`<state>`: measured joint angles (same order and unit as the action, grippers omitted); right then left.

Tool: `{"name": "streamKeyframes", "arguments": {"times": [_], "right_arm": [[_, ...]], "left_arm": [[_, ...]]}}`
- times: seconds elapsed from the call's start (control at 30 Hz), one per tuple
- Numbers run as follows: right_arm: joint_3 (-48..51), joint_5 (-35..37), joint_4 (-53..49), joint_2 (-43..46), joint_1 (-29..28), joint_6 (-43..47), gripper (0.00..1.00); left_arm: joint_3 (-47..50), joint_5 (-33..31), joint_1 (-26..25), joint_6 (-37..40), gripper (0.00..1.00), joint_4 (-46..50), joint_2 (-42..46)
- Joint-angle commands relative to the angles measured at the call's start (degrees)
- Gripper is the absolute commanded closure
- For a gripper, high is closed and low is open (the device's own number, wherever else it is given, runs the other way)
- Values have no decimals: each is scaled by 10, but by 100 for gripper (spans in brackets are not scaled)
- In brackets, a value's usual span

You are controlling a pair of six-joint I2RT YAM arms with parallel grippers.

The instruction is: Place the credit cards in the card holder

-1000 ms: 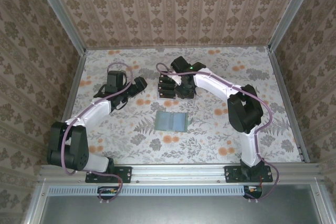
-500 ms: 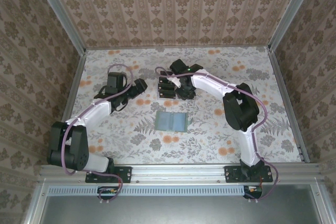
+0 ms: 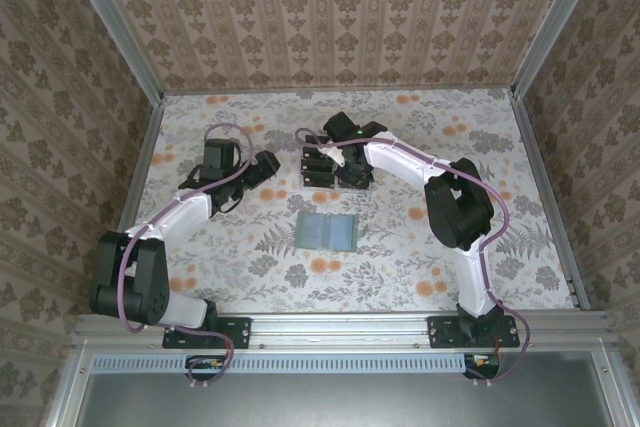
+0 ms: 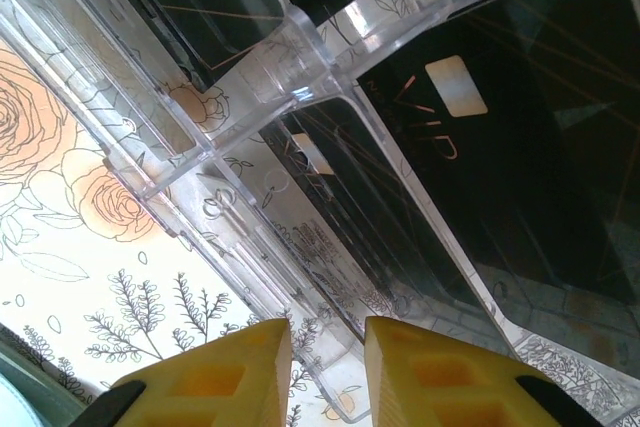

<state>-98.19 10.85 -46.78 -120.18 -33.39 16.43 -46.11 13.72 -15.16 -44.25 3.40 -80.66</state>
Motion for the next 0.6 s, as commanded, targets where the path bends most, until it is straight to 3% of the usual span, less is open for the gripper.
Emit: {"name": "streamKeyframes", "arguments": {"times": [0.0, 0.03, 0.17, 0.57], "right_arm": [[-1, 8, -17, -11, -2, 12, 64], [-1, 11, -16, -10, -3, 12, 59], [-1, 22, -10, -7, -4, 17, 58], [9, 20, -15, -14, -9, 29, 64]], "left_arm": [[4, 10, 4, 5, 0, -10, -4], [4, 10, 4, 4, 0, -11, -5], [4, 12, 4, 4, 0, -14, -7], [2, 16, 4, 4, 0, -21, -23]]}}
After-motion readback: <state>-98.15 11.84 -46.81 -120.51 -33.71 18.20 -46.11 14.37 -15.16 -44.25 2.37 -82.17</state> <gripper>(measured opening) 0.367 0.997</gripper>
